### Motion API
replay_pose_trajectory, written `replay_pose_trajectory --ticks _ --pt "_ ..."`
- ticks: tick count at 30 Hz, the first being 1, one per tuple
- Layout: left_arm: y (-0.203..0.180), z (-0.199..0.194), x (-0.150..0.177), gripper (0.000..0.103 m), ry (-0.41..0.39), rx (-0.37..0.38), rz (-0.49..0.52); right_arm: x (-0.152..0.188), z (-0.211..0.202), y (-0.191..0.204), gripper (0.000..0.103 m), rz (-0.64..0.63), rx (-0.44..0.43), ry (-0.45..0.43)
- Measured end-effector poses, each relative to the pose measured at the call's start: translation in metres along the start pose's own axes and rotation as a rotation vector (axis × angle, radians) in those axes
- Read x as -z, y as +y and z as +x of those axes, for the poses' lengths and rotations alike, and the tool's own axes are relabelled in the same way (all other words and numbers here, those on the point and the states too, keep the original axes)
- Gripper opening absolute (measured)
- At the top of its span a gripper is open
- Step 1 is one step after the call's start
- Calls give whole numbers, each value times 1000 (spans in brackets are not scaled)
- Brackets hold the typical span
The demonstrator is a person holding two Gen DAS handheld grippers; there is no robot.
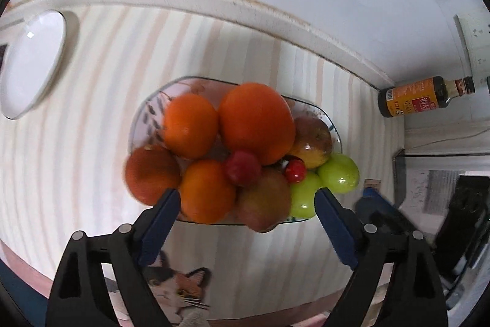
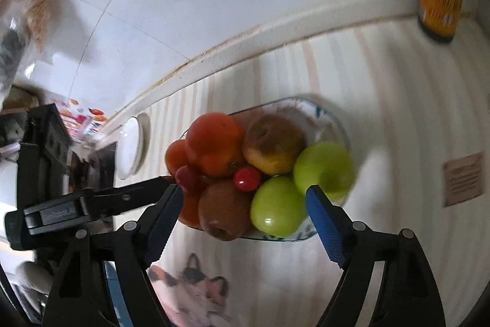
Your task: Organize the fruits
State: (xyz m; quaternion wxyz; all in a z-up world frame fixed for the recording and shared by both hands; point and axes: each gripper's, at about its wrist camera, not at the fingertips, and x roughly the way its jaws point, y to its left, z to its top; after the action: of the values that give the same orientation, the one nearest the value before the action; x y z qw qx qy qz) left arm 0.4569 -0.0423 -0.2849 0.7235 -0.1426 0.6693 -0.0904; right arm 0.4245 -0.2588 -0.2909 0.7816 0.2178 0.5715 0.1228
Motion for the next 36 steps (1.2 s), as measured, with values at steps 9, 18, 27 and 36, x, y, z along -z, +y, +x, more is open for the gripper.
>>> replay_pose_trajectory --ticks 9,18,27,36 --pt "5 -48 51 94 -201 -255 45 24 -42 34 97 -222 349 -89" --pt "-5 -85 116 96 -294 -306 103 70 -97 60 97 -227 379 -152" --pt "-17 -155 195 96 -440 -296 194 147 -177 101 97 -200 364 -278" --pt "-17 -222 289 96 -572 -295 238 250 -260 141 97 -220 369 -395"
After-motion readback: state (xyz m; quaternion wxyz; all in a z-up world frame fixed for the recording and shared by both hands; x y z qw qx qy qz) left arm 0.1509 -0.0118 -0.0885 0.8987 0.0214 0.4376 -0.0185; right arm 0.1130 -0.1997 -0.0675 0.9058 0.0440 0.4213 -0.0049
